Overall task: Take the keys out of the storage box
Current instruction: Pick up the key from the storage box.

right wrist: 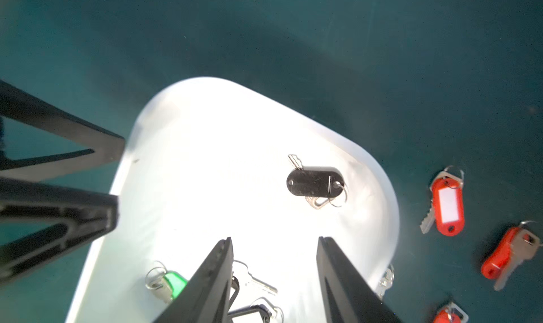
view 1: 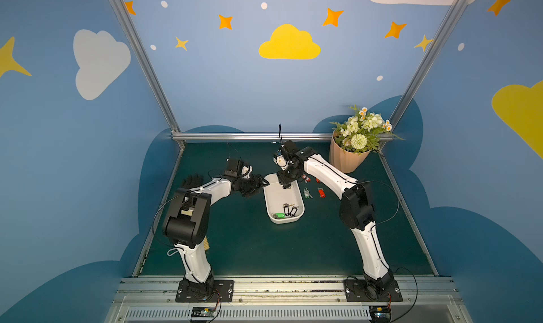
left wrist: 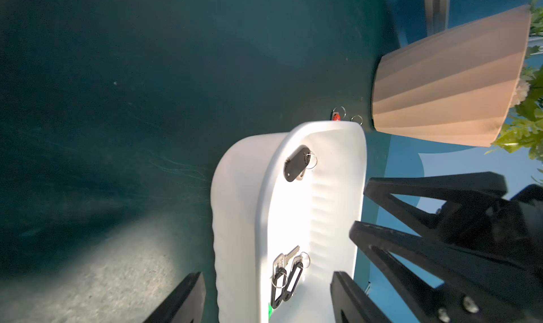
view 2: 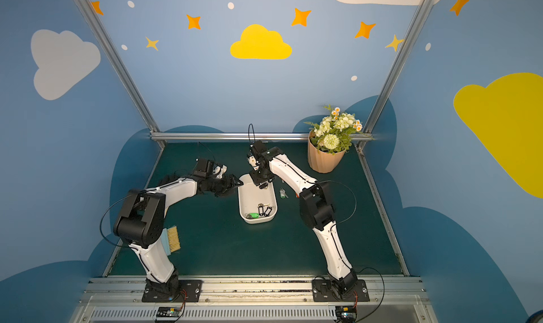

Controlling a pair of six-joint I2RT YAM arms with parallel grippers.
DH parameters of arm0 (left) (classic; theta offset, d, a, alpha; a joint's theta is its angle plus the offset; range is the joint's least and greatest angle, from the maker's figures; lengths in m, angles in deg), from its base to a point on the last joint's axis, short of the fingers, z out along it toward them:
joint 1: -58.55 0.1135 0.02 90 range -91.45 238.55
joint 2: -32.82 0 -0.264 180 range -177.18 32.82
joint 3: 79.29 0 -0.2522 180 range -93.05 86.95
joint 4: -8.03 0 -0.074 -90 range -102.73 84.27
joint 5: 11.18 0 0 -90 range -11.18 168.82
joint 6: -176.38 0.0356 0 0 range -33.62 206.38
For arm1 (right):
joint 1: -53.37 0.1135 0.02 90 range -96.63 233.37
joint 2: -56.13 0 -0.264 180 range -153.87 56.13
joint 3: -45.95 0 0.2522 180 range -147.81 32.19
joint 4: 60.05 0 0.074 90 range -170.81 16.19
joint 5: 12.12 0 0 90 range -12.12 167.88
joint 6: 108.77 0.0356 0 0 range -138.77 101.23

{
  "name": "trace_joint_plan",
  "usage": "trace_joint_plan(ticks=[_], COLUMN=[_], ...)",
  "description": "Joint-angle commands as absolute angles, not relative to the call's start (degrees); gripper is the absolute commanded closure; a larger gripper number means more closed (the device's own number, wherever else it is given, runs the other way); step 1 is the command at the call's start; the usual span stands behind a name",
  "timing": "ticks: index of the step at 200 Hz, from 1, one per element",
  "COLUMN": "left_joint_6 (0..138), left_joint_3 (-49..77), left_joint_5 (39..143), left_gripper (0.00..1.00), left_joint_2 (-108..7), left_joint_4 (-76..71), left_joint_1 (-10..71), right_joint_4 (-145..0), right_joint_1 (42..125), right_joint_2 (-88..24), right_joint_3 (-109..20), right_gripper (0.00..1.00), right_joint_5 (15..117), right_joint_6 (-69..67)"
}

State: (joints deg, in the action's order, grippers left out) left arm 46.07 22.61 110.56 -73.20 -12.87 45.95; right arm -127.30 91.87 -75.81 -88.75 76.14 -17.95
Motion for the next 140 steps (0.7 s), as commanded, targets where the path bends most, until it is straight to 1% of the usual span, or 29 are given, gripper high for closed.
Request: trace_joint_plan(ticks=[1,31,79,140], left_joint_6=[46.47,48.06,48.67,49.39], left_joint_3=[20.88,20.2,19.71,18.66], left_joint_5=[111.26,108.99,108.46,108.44], left_gripper=[0.28,0.28,0.28,0.29], left_joint_2=[-74.79,-75.36,-76.26,-77.32], left_joint_4=[-16.44,-18.71,-19.43,-20.41], left_joint_1=[45.98,45.74,45.68,45.56], right_joint_4=[-128.85,-128.67,-128.49,-128.56], right_joint_1=[92.13,92.26,93.09,93.75], right_joint_2=[-77.24,-79.92,-82.5,-85.28], right_joint_3=[-90.83,-91.74,-92.73,-93.5], right_gripper=[0.46,0.46,0.43,0.41], right_joint_5=[79.23,81.84,86.08,86.34], right_joint_6=[-19.14,-19.71,-20.18,-19.47])
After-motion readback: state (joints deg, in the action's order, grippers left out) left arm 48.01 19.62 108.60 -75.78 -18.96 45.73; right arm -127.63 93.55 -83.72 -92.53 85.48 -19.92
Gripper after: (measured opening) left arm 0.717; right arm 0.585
